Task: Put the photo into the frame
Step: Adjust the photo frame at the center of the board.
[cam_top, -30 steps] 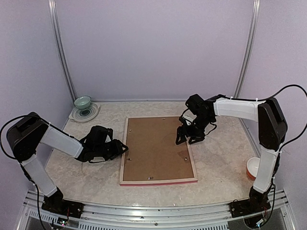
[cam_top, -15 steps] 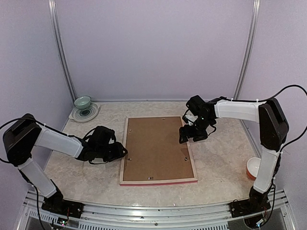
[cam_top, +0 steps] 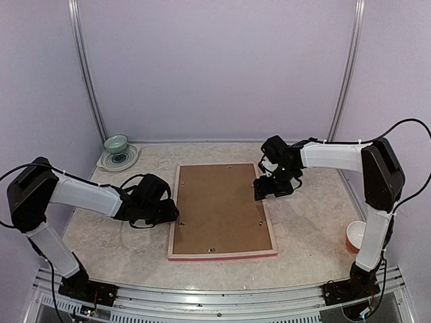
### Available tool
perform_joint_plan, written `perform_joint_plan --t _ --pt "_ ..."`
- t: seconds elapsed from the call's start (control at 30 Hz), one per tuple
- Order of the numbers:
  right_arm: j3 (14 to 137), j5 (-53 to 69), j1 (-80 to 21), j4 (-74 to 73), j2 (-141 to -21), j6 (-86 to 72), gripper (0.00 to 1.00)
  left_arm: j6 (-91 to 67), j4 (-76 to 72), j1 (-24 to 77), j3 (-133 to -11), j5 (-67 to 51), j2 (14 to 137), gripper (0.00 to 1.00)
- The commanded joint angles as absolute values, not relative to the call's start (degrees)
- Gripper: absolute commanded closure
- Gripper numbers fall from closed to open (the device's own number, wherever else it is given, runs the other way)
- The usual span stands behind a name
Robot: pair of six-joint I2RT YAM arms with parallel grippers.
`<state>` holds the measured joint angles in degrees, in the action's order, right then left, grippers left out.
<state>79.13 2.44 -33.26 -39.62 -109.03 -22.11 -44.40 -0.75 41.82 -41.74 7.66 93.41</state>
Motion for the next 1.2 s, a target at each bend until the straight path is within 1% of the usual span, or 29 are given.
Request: perform_joint_plan --t 0.0,0.3,0.63,1.17 --pt "82.0 -2.8 -33.8 -38.7 -111.4 -21.9 0.17 -42.1 3.1 42.3 -45.1 12.9 96.1 0.55" --pt "81.9 -6.2 -33.8 -38.2 -115.4 -21.3 0.17 -40.9 5.2 43.5 -48.7 14.9 100.7 0.55" --pt "81.5 -7.3 -33.8 -37.8 -116.0 -20.2 0.17 -40.9 5.6 43.9 -50.0 15.1 103.2 0.55" --pt "87.4 -6.6 -32.2 -37.5 -118.5 -19.3 0.17 -39.4 3.7 42.2 -54.7 13.6 109.3 0.59"
